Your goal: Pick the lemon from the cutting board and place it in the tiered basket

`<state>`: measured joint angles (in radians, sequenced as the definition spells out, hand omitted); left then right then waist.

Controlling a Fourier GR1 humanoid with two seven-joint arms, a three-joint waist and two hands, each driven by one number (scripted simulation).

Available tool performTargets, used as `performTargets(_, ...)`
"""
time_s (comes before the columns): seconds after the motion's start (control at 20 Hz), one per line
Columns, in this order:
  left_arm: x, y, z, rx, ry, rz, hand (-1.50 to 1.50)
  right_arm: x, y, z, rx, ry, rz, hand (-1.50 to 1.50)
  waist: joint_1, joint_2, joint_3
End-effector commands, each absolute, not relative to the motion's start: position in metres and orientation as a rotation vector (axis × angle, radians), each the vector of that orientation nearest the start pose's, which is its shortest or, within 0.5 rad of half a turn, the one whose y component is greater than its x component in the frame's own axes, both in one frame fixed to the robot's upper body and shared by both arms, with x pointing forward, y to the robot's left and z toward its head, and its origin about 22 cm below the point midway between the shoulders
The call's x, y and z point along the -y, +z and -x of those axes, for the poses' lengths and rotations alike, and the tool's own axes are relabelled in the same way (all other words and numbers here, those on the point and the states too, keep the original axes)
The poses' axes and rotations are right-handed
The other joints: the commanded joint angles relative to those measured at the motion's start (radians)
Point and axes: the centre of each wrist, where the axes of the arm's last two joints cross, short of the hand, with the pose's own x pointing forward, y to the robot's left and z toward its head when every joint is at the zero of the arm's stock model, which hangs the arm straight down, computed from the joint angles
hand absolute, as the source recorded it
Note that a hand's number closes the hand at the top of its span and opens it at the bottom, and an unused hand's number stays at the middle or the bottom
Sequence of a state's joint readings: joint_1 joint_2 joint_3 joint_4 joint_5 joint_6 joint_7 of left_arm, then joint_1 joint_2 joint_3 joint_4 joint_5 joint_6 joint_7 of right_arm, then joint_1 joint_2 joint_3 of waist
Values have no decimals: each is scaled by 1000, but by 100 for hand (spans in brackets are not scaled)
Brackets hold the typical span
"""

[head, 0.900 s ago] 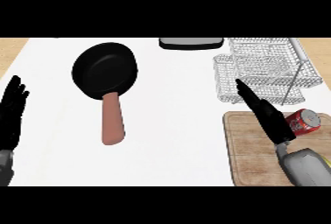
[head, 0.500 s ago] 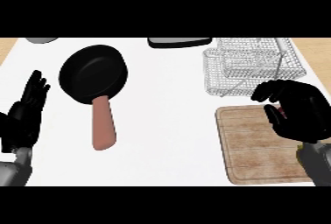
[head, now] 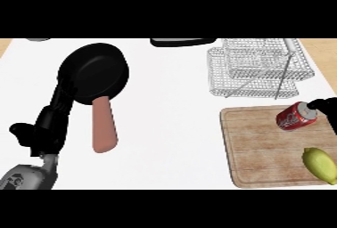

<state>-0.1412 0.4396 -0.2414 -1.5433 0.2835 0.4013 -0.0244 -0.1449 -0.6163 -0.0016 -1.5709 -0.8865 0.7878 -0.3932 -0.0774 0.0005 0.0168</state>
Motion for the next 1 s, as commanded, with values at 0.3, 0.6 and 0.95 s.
performTargets(0.3, -254, 27, -260, 1627, 0, -266, 0, 446, 235, -238, 2248, 910, -683, -150, -47, -21, 1)
performTargets(0.6, -252, 21, -255, 1614, 6, -284, 0, 441, 307, -195, 2321, 1231, -237, -150, -61, -29, 3)
performTargets(0.95, -246, 15, -248, 1624, -2, -270, 0, 429, 315, -147, 2270, 1407, 115, -150, -26, -15, 0)
